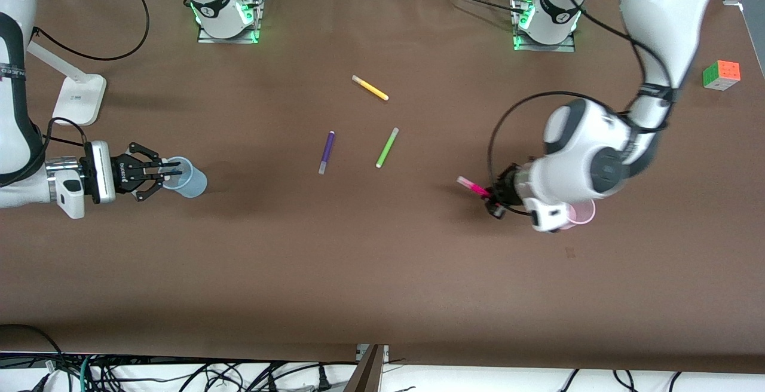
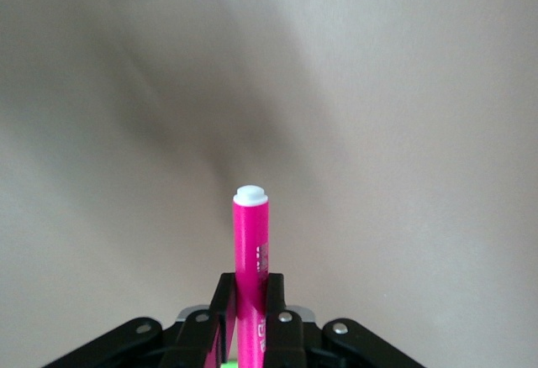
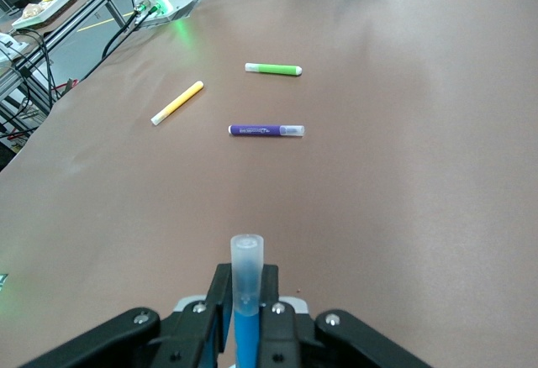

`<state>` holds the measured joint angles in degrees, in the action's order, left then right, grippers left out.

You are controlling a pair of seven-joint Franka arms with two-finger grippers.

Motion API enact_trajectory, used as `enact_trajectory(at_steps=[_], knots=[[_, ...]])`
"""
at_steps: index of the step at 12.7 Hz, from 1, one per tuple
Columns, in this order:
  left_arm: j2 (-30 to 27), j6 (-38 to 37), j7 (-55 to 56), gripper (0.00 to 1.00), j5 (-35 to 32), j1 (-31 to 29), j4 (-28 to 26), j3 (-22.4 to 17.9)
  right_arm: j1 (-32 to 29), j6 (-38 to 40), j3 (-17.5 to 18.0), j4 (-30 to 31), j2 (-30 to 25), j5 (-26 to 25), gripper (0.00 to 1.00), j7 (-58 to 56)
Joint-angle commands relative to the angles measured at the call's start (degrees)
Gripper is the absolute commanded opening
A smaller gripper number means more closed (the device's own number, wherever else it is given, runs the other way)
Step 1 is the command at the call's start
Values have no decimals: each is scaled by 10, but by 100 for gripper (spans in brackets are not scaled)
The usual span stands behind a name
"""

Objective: Place pink and blue markers in matching cups
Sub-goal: 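Carry the blue marker to the blue cup while the left gripper carries pink, then lower the blue marker into the blue cup and open the right gripper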

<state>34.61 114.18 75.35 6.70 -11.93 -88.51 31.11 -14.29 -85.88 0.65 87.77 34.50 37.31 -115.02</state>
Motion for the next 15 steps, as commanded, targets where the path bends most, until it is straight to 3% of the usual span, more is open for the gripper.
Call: enact_trajectory(at_steps=[1, 3, 4, 5, 8, 12, 14, 15], knots=[[7, -55, -105, 0, 94, -79, 21, 12, -20, 7, 8, 19, 1, 15, 0, -28], [18, -76, -182, 0, 155, -128, 21, 11, -28, 7, 8, 28, 1, 15, 0, -35], [23, -85, -200, 0, 164, -148, 21, 11, -28, 11, 8, 28, 1, 15, 8, -25], [33, -91, -220, 0, 180, -169, 21, 11, -28, 14, 8, 25, 0, 18, 97, -16], [69, -113, -315, 0, 233, -227, 20, 11, -22, 17, 12, -8, -16, 13, 100, 144], [99, -115, -376, 0, 247, -252, 18, 4, -10, 17, 15, -14, -54, -11, 100, 330], [121, -119, -384, 0, 258, -266, 18, 4, -8, 17, 16, -32, -65, -14, 100, 493], [130, -121, -407, 0, 269, -271, 17, 4, 0, 18, 16, -59, -65, -39, 100, 561]])
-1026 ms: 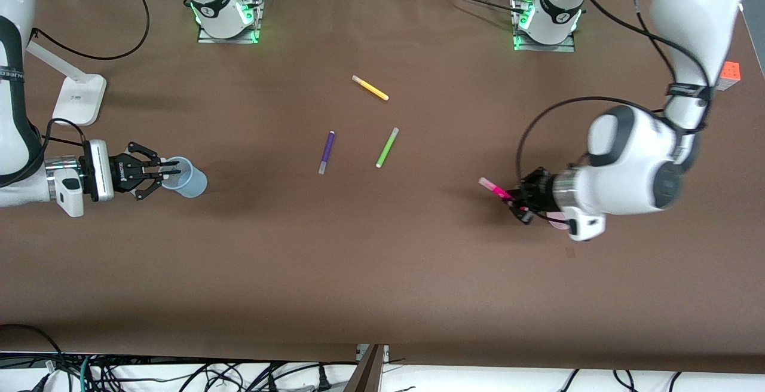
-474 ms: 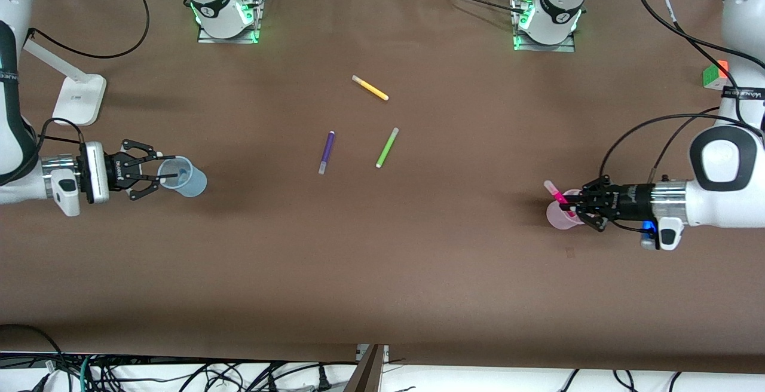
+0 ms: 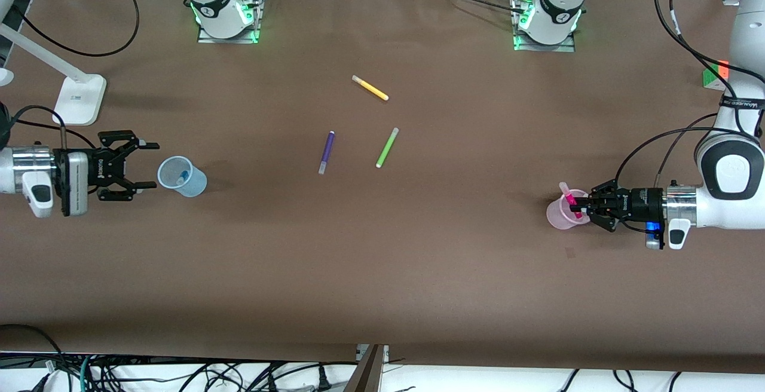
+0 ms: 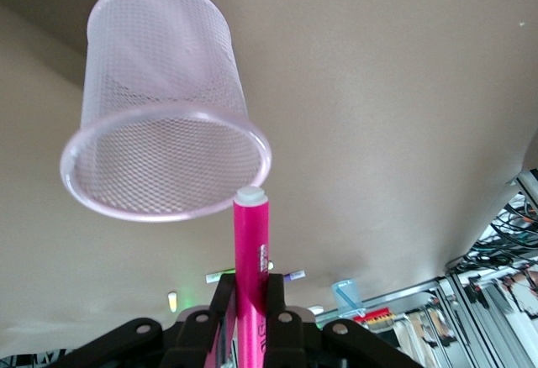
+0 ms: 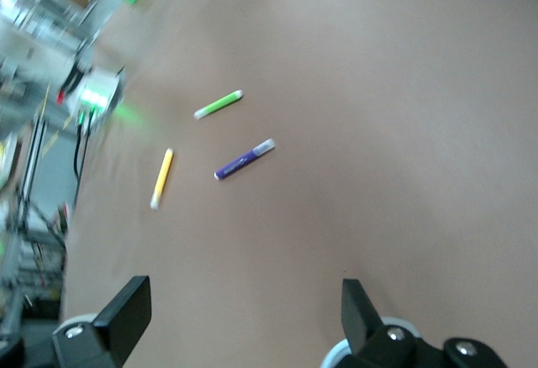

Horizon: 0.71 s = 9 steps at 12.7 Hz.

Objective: Place pink and blue markers in matching cups
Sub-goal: 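Lower the blue marker into the blue cup and open the right gripper, then withdraw the right gripper while the left gripper lowers pink into the pink cup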

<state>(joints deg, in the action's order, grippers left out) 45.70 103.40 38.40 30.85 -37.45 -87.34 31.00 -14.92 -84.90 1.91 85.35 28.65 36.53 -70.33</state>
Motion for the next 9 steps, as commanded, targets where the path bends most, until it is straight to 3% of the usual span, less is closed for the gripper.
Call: enact_trajectory(at_steps=[1, 4, 7, 9], knots=[[27, -18, -55, 0, 31, -23, 5, 6, 20, 7, 3, -56, -6, -62, 100, 170], [33, -19, -57, 0, 31, -29, 6, 6, 59, 4, 2, -85, -6, -132, 100, 307], [34, -19, -57, 0, 31, -29, 6, 6, 120, 6, 2, -111, -7, -197, 100, 571], [34, -19, -62, 0, 31, -29, 6, 6, 151, -8, 3, -110, -16, -244, 100, 627]])
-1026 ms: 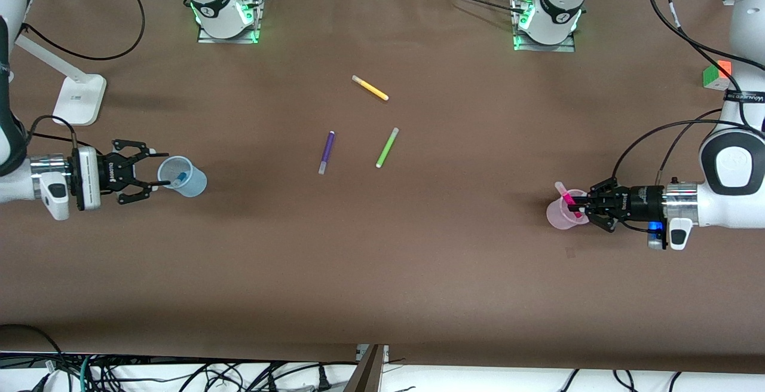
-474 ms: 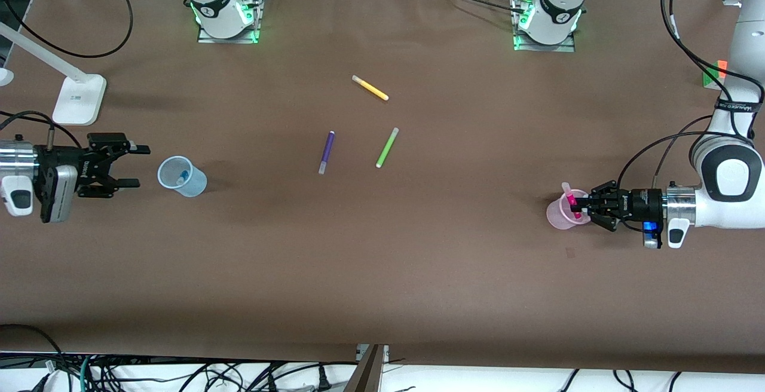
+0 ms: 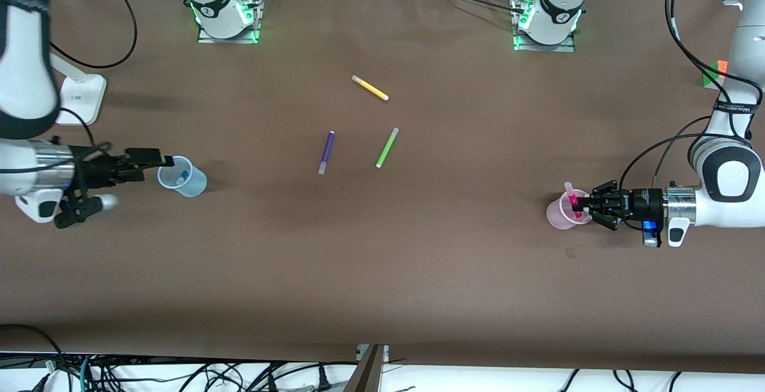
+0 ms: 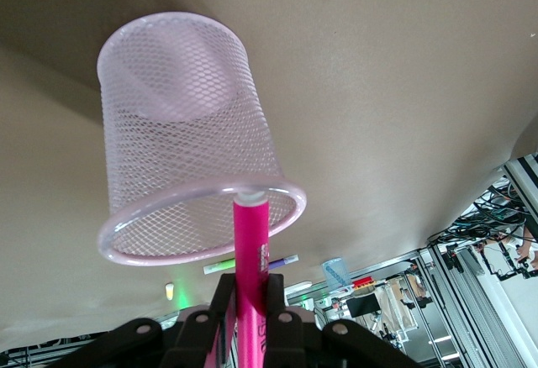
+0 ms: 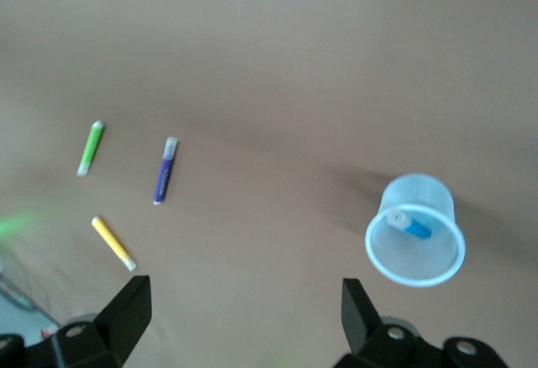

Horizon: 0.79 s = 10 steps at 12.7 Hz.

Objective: Place pink and blue markers in matching cups
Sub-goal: 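Withdraw the right gripper while the left gripper lowers pink into the pink cup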

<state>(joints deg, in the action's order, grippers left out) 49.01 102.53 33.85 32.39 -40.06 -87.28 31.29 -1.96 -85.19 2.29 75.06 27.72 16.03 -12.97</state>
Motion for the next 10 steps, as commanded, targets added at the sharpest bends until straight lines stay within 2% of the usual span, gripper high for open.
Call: enact_trajectory(at_steps=[1, 2, 3, 4, 7, 10], knots=[[1, -10, -29, 0, 15, -4, 5, 3, 29, -21, -1, 0, -18, -61, 100, 53], [1, -12, -43, 33, 15, -6, 4, 3, 29, -26, -1, 26, -42, -67, 100, 53], [1, -15, -45, 99, 16, -7, 3, 3, 28, -44, -1, 53, -70, -71, 100, 47], [1, -15, -45, 100, 16, -7, 3, 3, 27, -46, -5, 71, -99, -78, 100, 50], [1, -15, -45, 100, 16, -7, 3, 3, 21, -49, -16, 116, -195, -164, 100, 48], [1, -15, -46, 100, 16, -7, 4, 3, 21, -40, -16, 134, -247, -166, 100, 47]])
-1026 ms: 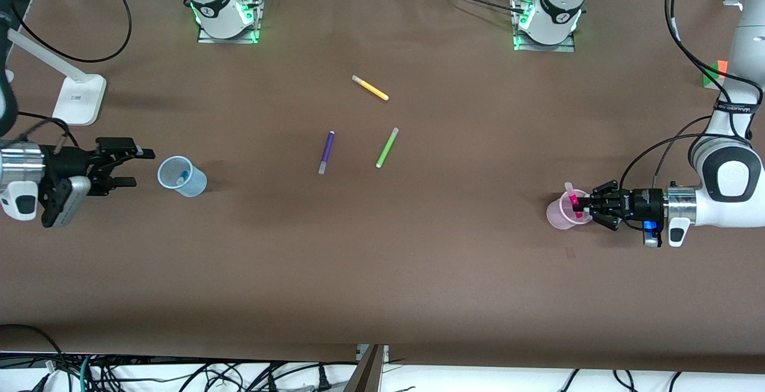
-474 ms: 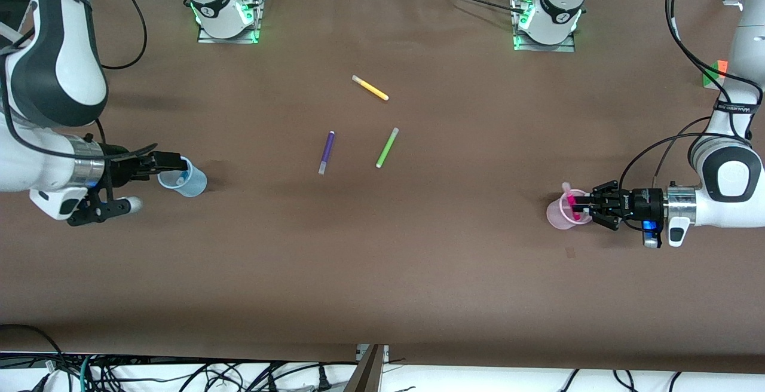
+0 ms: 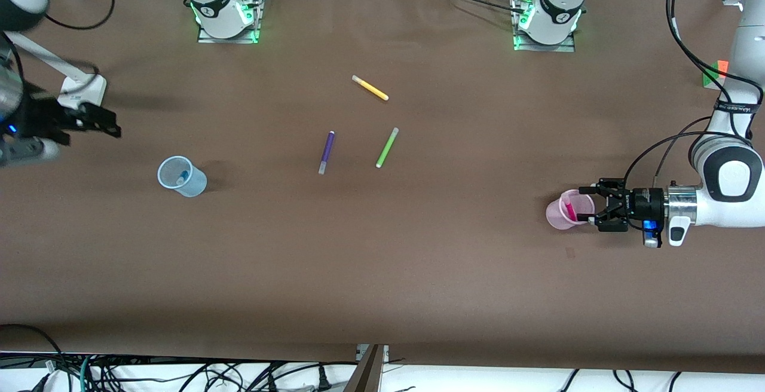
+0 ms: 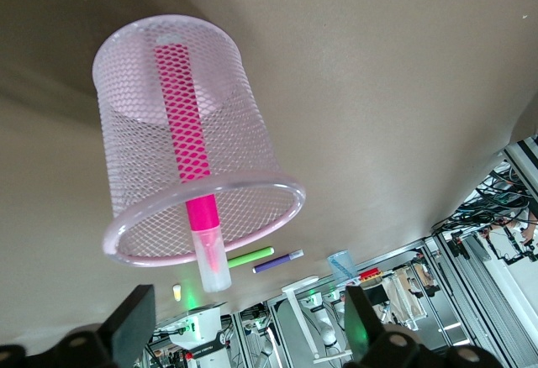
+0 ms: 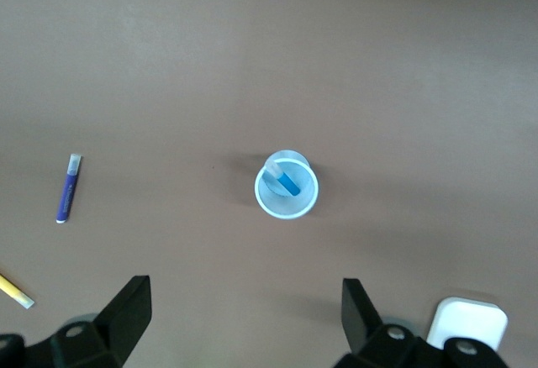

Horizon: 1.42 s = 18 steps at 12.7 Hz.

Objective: Place pink and blue markers in matching cups
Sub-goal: 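Withdraw the right gripper while the left gripper lowers pink into the pink cup, then open the left gripper and lift it away from the pink cup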

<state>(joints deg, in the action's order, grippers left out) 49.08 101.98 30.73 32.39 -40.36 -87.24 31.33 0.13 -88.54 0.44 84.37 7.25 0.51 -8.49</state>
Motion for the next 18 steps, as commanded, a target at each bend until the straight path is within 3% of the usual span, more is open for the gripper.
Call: enact_trajectory(at_steps=[1, 5, 9, 11, 14, 16, 18], knots=[[0, -10, -15, 100, 15, -4, 3, 2, 0, 0, 1, 44, -48, -15, 100, 3], [-19, -12, -45, 100, -11, 3, 7, 5, 3, 55, -15, 42, -48, -13, 100, 10], [-102, -12, -44, 100, -89, 12, 7, 15, 1, 73, -15, 33, -46, -10, 100, 43], [-161, -13, -48, 100, -166, 37, -1, 19, 2, 74, -18, 41, -57, -10, 100, 43], [-248, -55, -50, 100, -312, 71, -7, 59, 0, 72, -18, 86, -94, -12, 100, 41], [-293, -102, -85, 100, -438, 73, -7, 126, 14, 72, -18, 84, -94, -17, 100, 44], [-327, -121, -90, 100, -459, 72, 1, 156, 19, 73, -18, 84, -91, -19, 100, 40]])
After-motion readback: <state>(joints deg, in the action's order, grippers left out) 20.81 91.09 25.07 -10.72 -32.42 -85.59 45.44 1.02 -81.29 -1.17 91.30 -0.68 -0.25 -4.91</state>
